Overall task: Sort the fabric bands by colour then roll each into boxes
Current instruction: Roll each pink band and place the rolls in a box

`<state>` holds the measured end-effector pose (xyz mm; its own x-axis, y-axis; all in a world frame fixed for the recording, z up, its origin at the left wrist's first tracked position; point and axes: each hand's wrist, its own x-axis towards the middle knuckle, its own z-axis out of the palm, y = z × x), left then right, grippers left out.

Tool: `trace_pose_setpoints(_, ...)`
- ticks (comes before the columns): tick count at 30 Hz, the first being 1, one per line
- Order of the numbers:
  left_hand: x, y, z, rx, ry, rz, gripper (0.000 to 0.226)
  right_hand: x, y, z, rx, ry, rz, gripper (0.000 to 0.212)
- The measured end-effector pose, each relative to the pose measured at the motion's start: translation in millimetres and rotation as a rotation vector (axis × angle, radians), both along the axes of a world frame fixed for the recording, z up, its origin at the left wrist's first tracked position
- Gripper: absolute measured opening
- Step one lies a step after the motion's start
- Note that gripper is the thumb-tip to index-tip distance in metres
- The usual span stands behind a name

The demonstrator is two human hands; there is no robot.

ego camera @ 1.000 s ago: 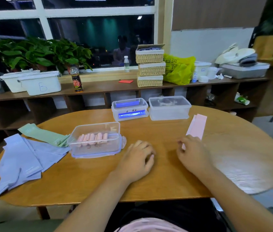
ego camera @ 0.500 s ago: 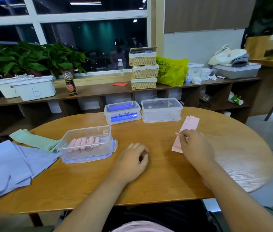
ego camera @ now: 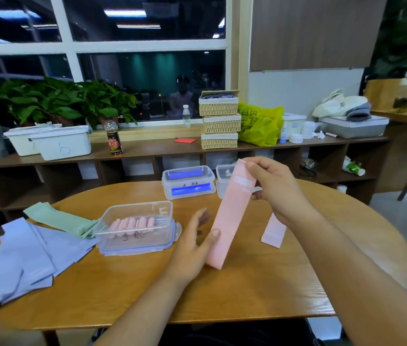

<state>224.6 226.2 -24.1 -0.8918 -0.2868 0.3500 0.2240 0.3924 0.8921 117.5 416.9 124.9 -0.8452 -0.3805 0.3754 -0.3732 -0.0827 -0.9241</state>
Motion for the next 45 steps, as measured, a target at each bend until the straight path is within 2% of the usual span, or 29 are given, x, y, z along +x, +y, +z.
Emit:
trace_pose_setpoints(3,3.4,-0.2,1.9,0.009,-0.015,-0.039,0.024,-7.6,-11.3,-0.7,0.025,0.0,-0.032,0.024)
trace_pose_setpoints(7,4.9,-1.1,2.5,0.014,-0.072,-0.06,0.007,-30.7,-29.2,-3.1,0.064,-0.013,-0.082,0.023)
trace_pose_setpoints(10,4.8,-1.2,4.1,0.034,-0.125,-0.031,0.018,-56.0,-40.4,-7.1,0.135,0.01,-0.146,0.024)
trace_pose_setpoints(13,-0.1,-1.0,-1.1,0.038,-0.15,0.108,0.042,-89.9,-49.0,-22.8,0.253,0.013,-0.228,0.023)
trace_pose_setpoints(15,-6.0,-3.3,-5.0,-0.092,-0.173,0.304,0.054,-112.6,-50.4,-45.7,0.475,0.029,-0.267,0.026)
trace_pose_setpoints(17,-9.0,-5.0,-8.3,-0.186,-0.22,0.401,0.063,-128.5,-49.8,-77.5,0.799,0.096,-0.287,0.038)
trace_pose_setpoints(19,-10.7,-7.0,-12.9,-0.286,-0.258,0.387,0.061,-126.8,-52.8,-102.6,1.003,0.198,-0.266,0.046)
trace_pose_setpoints(22,-8.9,-4.4,-14.9,-0.576,-0.248,0.297,0.043,-109.9,-61.4,-121.1,1.146,0.394,-0.177,0.05)
trace_pose_setpoints(24,-7.5,0.5,-15.0,-0.727,-0.201,0.227,0.035,-106.2,-63.7,-126.0,1.271,0.583,-0.219,0.049)
trace_pose_setpoints(27,-8.3,4.0,-17.9,-0.843,-0.136,0.169,0.024,-106.7,-58.2,-129.9,1.336,0.642,-0.146,0.045)
trace_pose_setpoints(30,-10.1,0.1,-20.0,-0.827,-0.133,0.19,0.019,-107.2,-49.3,-131.2,1.385,0.652,-0.013,0.052)
trace_pose_setpoints(35,-28.0,-10.2,-14.0,-0.971,-0.228,0.35,0.029,-107.6,-39.5,-123.7,1.438,0.676,-0.113,0.042)
trace_pose_setpoints(38,-48.1,-15.5,-8.0,-1.079,-0.346,0.394,0.033,-107.6,-26.7,-124.8,1.435,0.667,-0.195,0.042)
trace_pose_setpoints(41,-66.0,-16.6,-7.0,-1.034,-0.468,0.396,0.038,-106.5,-16.5,-128.9,1.396,0.631,-0.231,0.044)
trace_pose_setpoints(45,-81.7,-22.0,-5.7,-0.961,-0.501,0.367,0.047,-98.5,-19.9,-120.7,1.225,0.467,-0.223,0.032)
